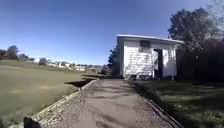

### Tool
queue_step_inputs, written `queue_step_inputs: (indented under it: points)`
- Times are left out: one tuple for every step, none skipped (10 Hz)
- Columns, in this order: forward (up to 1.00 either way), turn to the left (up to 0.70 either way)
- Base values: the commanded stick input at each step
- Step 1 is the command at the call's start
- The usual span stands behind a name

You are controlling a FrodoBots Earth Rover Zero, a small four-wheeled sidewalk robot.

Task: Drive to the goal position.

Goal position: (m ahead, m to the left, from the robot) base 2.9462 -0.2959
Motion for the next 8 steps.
queue_step_inputs:
  points:
    - [0.50,0.00]
    - [0.50,0.00]
    - [0.50,0.00]
    - [0.50,0.00]
    - [0.50,0.00]
    - [0.50,0.00]
    - [0.50,0.00]
    - [0.50,0.00]
